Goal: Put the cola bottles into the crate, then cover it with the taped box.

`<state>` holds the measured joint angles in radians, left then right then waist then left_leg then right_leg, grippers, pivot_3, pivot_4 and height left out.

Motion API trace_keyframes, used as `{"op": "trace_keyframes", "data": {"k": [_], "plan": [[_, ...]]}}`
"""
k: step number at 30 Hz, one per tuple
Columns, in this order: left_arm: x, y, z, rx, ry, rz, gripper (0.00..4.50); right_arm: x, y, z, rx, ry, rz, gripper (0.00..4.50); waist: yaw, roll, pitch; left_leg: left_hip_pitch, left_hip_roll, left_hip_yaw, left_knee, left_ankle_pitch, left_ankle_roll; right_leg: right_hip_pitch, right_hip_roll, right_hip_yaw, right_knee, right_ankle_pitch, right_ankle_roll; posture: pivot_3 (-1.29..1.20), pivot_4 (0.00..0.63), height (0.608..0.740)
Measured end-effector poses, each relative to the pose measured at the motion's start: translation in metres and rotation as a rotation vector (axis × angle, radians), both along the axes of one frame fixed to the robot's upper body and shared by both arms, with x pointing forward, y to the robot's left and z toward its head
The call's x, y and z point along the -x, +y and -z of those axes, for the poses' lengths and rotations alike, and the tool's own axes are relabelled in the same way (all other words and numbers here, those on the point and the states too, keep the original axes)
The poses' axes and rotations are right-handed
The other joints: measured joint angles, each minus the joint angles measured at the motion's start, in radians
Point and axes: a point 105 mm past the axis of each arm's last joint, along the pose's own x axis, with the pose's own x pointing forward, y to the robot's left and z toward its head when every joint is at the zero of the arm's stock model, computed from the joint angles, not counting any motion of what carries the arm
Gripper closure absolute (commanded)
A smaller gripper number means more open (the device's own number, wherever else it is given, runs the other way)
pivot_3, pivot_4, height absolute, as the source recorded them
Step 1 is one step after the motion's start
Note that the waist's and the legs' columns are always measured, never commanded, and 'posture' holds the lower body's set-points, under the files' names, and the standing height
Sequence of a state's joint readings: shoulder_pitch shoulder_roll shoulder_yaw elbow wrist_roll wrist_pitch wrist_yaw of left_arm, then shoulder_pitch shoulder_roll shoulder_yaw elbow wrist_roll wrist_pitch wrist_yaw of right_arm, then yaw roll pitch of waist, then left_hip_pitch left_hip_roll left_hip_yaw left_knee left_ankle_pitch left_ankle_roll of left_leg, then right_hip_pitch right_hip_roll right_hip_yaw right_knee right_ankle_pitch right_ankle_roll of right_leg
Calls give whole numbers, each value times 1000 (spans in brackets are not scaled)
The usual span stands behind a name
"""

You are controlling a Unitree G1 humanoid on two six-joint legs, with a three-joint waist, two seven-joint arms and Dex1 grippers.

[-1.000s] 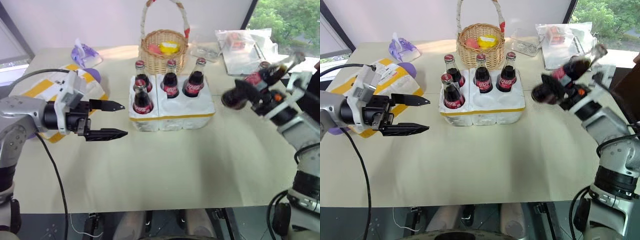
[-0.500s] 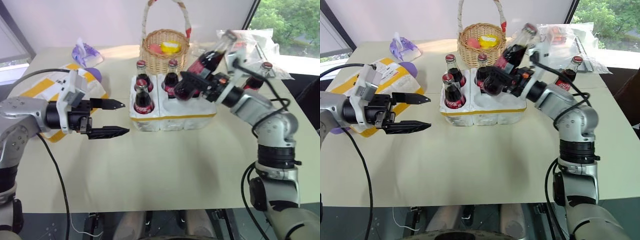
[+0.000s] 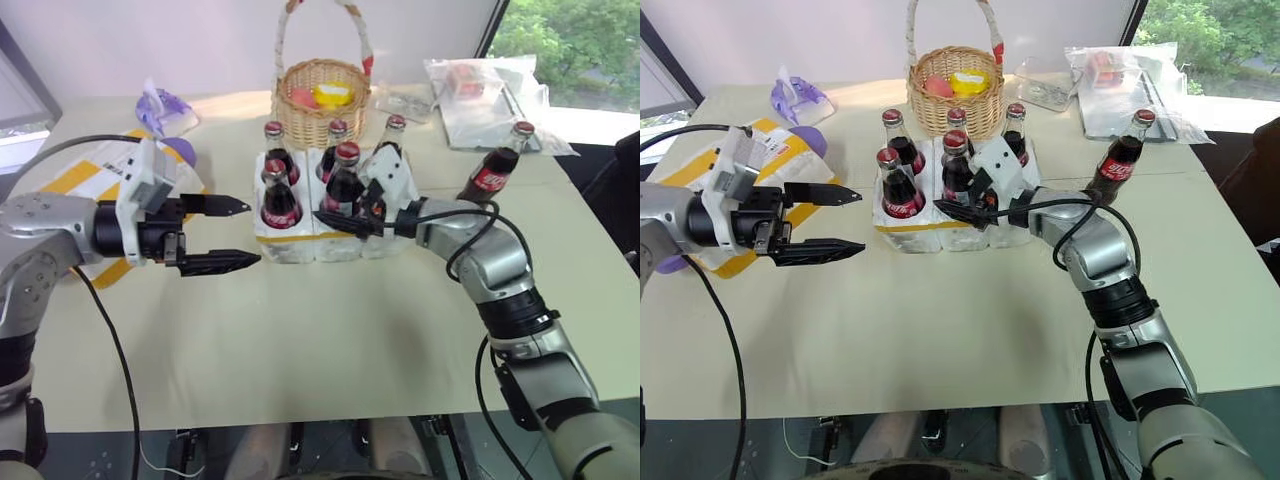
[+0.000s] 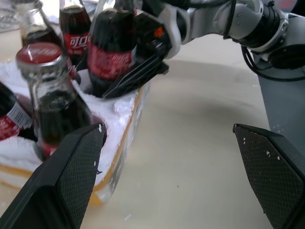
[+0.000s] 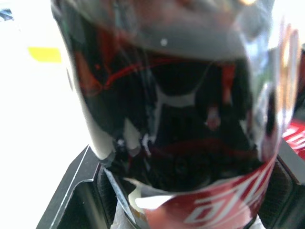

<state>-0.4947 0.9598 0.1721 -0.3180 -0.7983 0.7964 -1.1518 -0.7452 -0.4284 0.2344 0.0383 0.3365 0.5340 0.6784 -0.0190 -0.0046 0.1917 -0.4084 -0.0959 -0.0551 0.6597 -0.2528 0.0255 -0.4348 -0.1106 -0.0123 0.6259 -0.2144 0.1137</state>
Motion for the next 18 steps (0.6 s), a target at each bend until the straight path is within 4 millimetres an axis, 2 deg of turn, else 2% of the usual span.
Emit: {"op": "trace_keyframes", "data": {"k": [1,5,7,11,13,18], "plan": [[0,0,-1,0,-4,1,0,-1,1,1,-3,4,6,61,0,0,0,0,0,0,0,0,0,0,0,0,0,0,0,0,150,740],[0,-2,-4,1,-17,7,0,-4,-2,-1,-38,29,41,61,2,0,0,1,1,-1,0,1,-2,0,1,0,3,0,-1,0,150,740],[-1,-2,-6,1,-21,10,0,-3,-12,-2,-72,64,62,61,6,0,0,0,1,-1,0,1,-2,0,1,0,3,0,-1,0,150,740],[-1,-2,-6,1,-20,12,0,13,-43,-13,-135,115,109,61,14,-1,0,-1,0,-2,0,0,-1,-1,1,0,1,0,-1,0,150,740],[-2,-4,-7,0,-18,19,0,28,-62,-22,-169,124,132,61,16,-1,0,-1,0,-2,0,0,-1,-1,1,1,1,0,-1,0,150,740],[-5,-3,-7,-4,-9,34,0,60,-125,-26,-215,169,327,61,29,-1,0,-1,1,-2,-1,0,0,0,-1,1,-1,0,-1,0,150,740]]}}
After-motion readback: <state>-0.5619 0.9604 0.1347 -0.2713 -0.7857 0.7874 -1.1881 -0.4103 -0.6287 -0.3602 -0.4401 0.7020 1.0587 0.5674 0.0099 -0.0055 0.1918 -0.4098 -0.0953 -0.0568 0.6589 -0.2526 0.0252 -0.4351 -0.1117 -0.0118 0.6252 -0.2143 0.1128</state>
